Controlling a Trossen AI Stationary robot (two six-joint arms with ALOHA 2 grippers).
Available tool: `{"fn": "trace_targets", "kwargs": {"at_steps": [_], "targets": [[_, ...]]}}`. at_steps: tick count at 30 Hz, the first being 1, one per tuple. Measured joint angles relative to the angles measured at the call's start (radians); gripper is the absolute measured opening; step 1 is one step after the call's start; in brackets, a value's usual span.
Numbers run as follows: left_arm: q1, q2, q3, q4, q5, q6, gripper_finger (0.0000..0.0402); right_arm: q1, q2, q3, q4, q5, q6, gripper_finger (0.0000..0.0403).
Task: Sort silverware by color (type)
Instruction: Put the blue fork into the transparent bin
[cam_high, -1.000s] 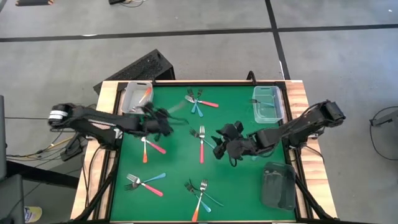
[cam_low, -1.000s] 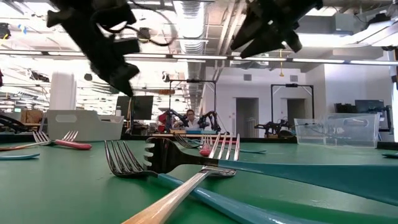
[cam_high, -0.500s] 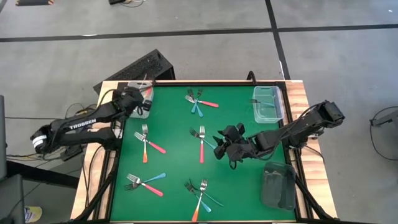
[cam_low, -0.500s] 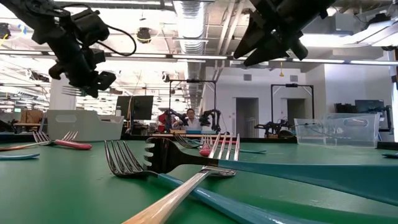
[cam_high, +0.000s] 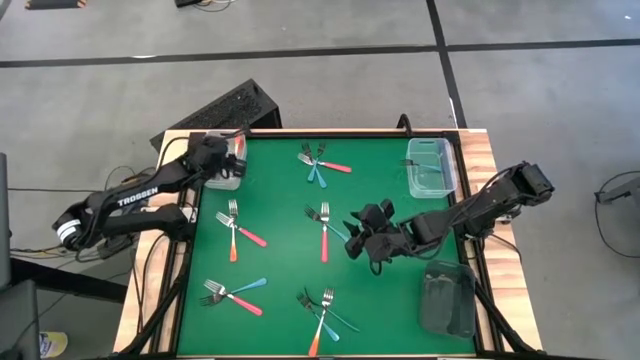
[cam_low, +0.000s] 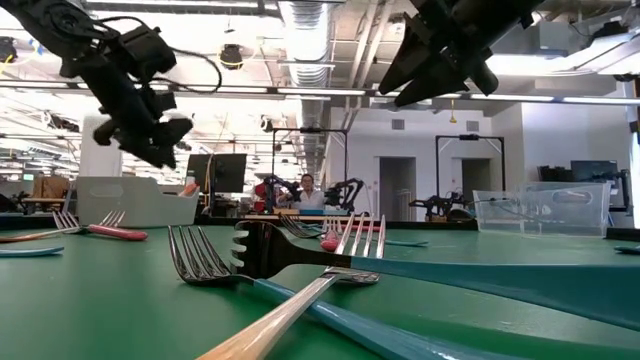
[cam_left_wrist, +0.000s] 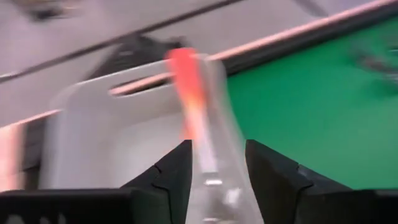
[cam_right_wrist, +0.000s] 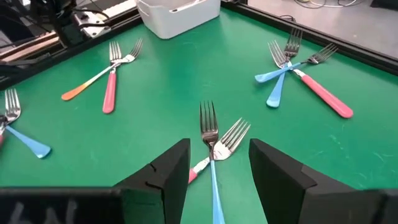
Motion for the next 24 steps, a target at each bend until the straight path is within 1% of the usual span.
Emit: {"fn": "trace_targets", "kwargs": {"at_steps": [2,5,8,10,13,18,21,24], "targets": [[-0.022,-0.027,0.0,0.005,0.073,0.0,0.0139,0.0,0.0,0.0,-0.003,-0.014,0.0,0.0192],[-0.083,-0.084,0.0,0.005,0.132,-0.004,0.0139,-0.006,0.0,0.0,-0.01,-0.06,0.0,0.0192],[-0.192,-0.135,0.0,0.009,0.17,-0.03,0.0139,-0.022,0.042,0.004,-0.005,-0.105,0.012,0.0192],[-0.292,-0.15,0.0,0.018,0.171,-0.056,0.0139,-0.028,0.08,0.0,-0.015,-0.13,0.029,0.0192],[-0.465,-0.152,0.0,0.059,0.135,-0.08,0.0139,-0.044,0.148,0.003,0.037,-0.2,0.036,0.0192],[-0.73,-0.102,0.001,0.158,0.009,-0.086,0.0139,-0.069,0.244,0.009,0.077,-0.291,0.036,0.0191],[-0.84,-0.07,0.001,0.185,-0.057,-0.089,0.0139,-0.084,0.264,0.02,0.082,-0.327,0.033,0.0191],[-0.915,-0.041,0.001,0.202,-0.108,-0.13,0.0139,-0.096,0.265,0.019,0.09,-0.348,0.025,0.0191]]}}
